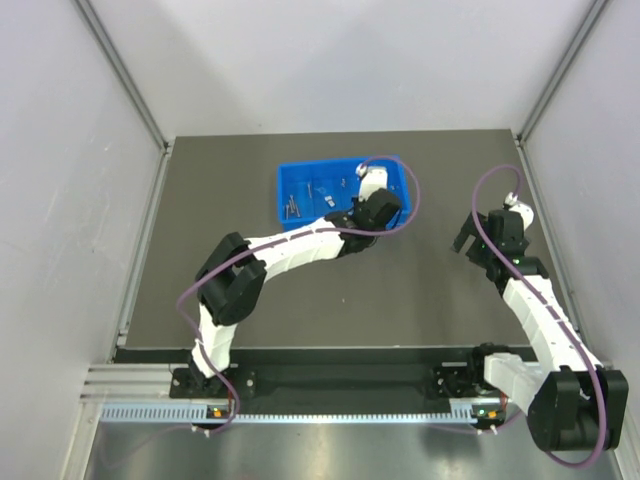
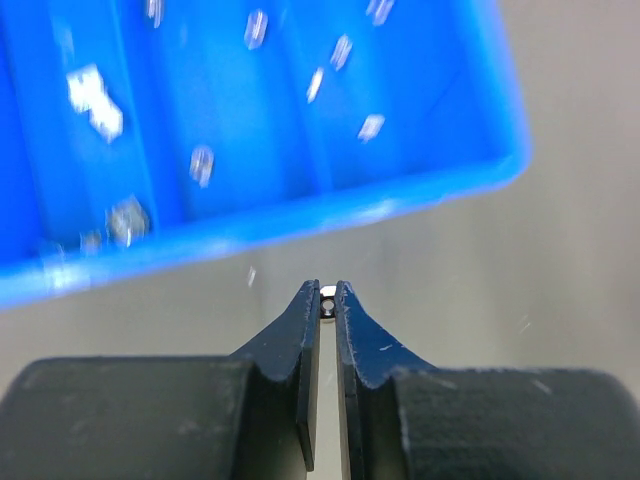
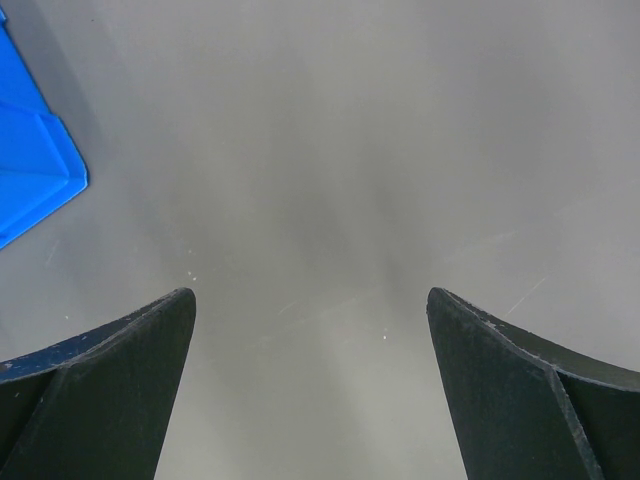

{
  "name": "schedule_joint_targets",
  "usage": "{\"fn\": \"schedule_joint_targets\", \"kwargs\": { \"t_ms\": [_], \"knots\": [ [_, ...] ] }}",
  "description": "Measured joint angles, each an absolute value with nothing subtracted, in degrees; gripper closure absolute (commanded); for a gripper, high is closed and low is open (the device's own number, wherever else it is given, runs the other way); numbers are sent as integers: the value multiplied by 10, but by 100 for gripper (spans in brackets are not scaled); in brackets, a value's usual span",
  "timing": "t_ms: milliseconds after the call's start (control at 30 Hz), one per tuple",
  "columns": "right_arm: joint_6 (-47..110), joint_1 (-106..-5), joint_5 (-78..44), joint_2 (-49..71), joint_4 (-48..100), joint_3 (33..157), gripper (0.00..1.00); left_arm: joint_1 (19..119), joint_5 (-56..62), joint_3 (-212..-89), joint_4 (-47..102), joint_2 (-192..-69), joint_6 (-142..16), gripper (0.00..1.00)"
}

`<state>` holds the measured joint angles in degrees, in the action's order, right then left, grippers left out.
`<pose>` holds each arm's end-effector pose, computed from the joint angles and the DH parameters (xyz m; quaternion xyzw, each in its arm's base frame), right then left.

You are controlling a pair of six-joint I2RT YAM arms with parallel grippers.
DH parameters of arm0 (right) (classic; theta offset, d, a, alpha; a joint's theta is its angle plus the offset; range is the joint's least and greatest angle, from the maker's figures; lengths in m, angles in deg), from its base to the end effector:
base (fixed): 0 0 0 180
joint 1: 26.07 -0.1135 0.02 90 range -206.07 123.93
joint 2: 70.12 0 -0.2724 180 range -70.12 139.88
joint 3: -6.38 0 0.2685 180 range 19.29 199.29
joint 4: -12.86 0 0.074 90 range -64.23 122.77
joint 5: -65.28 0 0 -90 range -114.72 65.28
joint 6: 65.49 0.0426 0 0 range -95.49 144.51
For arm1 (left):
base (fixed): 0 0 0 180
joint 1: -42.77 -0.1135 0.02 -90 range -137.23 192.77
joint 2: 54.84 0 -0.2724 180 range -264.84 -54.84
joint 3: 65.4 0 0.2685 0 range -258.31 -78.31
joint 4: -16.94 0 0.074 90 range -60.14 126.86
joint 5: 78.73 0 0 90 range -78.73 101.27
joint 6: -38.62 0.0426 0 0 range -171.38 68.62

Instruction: Sort the screws and nuts into containers

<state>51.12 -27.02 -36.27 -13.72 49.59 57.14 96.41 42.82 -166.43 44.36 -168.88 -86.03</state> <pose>0.2221 -0.0048 0.2360 0.2417 0.8785 0.0063 0.4121 0.3005 -0.3705 0.2303 0.0317 0.8805 -0.1039 0.4614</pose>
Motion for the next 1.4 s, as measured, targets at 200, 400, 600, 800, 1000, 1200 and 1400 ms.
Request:
{"fn": "schedule_joint_targets", "kwargs": {
  "t_ms": [200, 400, 600, 800, 1000, 1200, 1400],
  "knots": [
    [511, -270, -366, -137, 496, 571, 0, 946, 428, -1777, 407, -1738, -802, 100],
    [511, -270, -366, -137, 496, 571, 0, 917, 408, -1847, 389, -1806, -781, 88],
    [510, -270, -349, -144, 496, 572, 0, 902, 381, -1863, 394, -1841, -761, 52],
    [499, -270, -307, -163, 490, 572, 0, 897, 368, -1855, 389, -1823, -734, 12],
    [494, -270, -276, -177, 490, 572, 0, 875, 333, -1740, 396, -1674, -737, 7],
    [495, -270, -265, -217, 485, 594, 0, 745, 271, -1567, 402, -1419, -770, 7],
    [485, -270, -257, -281, 451, 604, 0, 625, 251, -1383, 433, -1155, -798, 6]
  ]
}}
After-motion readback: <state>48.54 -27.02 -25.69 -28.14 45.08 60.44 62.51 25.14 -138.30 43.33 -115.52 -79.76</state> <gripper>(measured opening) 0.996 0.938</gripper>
